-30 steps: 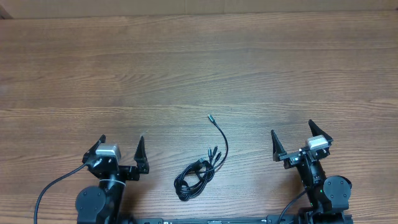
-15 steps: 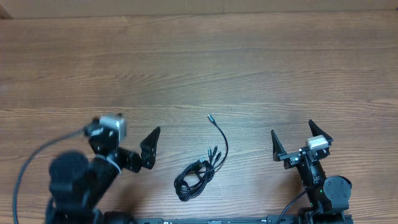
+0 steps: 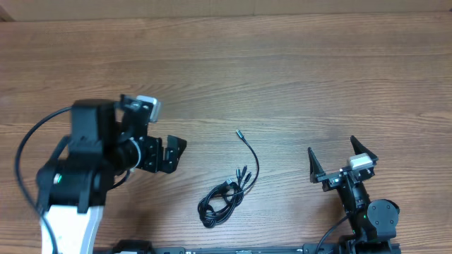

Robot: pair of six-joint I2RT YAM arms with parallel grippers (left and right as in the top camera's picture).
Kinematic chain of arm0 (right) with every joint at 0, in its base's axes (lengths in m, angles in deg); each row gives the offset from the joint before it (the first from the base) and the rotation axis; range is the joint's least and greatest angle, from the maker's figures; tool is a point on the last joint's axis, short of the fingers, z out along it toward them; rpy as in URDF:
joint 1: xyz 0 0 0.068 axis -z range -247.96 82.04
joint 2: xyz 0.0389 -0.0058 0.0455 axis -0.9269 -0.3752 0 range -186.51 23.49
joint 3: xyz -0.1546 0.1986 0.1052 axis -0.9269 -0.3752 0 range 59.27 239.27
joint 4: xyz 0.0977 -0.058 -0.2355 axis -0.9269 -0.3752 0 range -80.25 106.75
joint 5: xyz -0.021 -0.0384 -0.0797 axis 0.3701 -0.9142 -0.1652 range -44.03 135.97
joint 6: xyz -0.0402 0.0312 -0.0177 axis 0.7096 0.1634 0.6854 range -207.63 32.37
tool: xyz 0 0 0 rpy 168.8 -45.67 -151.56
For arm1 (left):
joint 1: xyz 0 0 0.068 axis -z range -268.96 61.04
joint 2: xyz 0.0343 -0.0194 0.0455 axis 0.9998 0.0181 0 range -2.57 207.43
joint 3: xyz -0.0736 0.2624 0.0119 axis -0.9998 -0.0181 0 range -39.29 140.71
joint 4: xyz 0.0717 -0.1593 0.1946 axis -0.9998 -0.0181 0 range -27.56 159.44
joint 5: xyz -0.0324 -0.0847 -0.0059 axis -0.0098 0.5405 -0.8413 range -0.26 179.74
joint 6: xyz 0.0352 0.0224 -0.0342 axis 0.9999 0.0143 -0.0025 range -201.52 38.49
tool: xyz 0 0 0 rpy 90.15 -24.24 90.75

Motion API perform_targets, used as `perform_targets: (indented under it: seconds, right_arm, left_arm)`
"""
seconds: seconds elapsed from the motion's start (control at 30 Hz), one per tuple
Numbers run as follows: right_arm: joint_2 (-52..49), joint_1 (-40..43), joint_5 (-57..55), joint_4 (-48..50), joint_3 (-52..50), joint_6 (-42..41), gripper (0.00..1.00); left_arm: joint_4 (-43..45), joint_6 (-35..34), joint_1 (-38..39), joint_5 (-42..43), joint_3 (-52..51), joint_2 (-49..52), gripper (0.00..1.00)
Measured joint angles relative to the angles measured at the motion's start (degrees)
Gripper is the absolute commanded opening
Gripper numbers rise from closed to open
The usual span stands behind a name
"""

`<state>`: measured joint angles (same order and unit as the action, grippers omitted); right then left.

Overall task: Untangle cables
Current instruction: 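Move the left gripper over the coiled black cable bundle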

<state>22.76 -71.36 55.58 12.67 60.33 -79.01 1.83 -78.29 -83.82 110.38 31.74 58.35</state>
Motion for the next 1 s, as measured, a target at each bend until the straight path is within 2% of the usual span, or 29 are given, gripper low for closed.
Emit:
perform_targets:
  seconds: [0.27,0.47,0.73,1.0]
  right_arm:
    - [0.0,0.0,0.0,0.0,0.0,0.0,1.00]
    - [0.0,0.0,0.0,0.0,0.0,0.0,1.00]
    - [0.0,0.0,0.0,0.0,0.0,0.0,1.00]
    - [0.0,0.0,0.0,0.0,0.0,0.0,1.00]
  left_arm:
    - [-4.7,-1.0,12.2,-11.2,0.1,7.6,1.00]
    - [-6.2,-2.0,21.1,-14.9,0.2,12.1,1.00]
    - [-4.6,-4.0,26.8,-16.0,-3.7,15.5,1.00]
    - [2.0,-6.3,27.8,-16.4,-11.6,15.8,1.00]
